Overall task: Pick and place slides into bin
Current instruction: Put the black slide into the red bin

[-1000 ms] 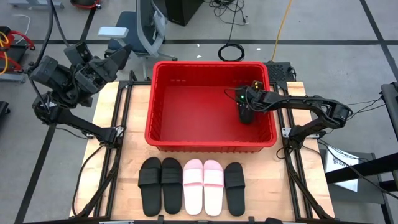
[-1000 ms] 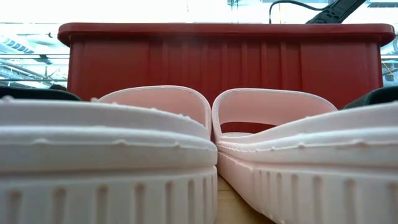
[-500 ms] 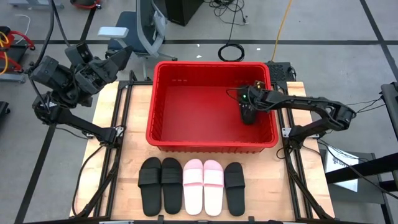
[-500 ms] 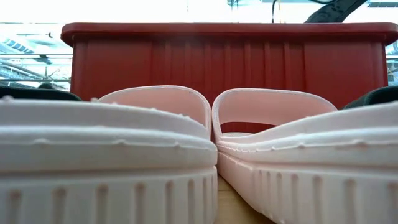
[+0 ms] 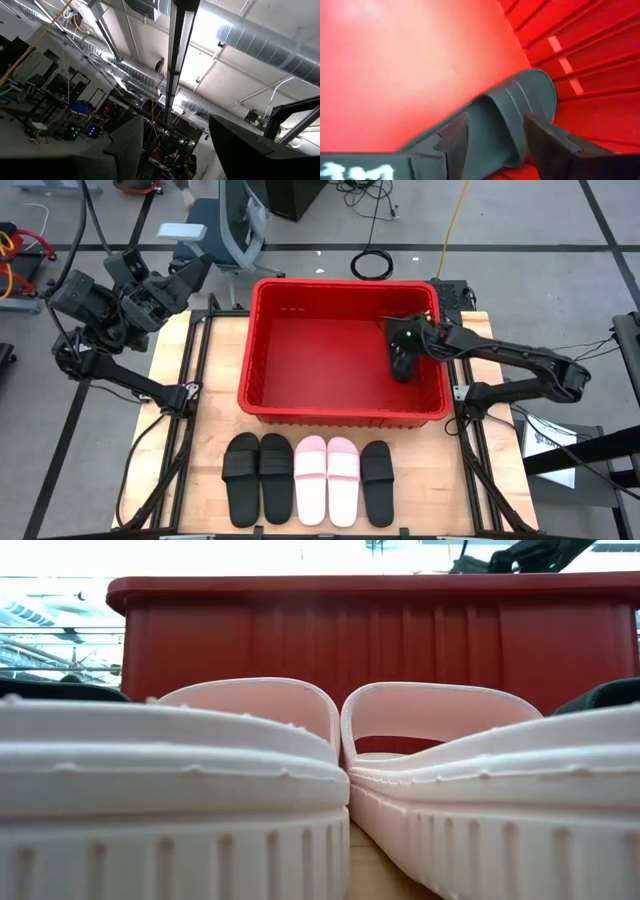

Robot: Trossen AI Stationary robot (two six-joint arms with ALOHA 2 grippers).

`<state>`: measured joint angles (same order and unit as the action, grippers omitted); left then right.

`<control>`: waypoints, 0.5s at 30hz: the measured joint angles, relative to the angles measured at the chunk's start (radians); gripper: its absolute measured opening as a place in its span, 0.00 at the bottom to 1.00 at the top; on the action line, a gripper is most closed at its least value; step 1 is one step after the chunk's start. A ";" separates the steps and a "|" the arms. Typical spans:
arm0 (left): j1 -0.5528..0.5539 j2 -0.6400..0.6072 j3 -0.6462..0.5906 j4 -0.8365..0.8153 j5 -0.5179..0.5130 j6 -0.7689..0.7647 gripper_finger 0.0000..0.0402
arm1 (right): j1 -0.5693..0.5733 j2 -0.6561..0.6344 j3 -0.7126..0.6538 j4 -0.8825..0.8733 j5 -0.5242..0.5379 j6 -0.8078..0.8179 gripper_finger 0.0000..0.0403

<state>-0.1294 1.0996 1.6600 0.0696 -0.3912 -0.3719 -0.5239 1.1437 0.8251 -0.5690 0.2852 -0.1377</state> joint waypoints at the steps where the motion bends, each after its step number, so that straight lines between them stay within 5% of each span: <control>1: 0.000 0.000 0.000 0.000 0.000 0.000 0.57 | 0.006 -0.018 0.000 0.008 0.000 0.021 0.45; 15: 0.000 0.000 0.000 0.000 0.019 0.017 0.57 | 0.028 -0.189 0.000 0.369 -0.209 0.319 0.45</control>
<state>-0.1292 1.0996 1.6600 0.0700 -0.3727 -0.3546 -0.4961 0.9551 0.8249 -0.1996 0.0761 0.1811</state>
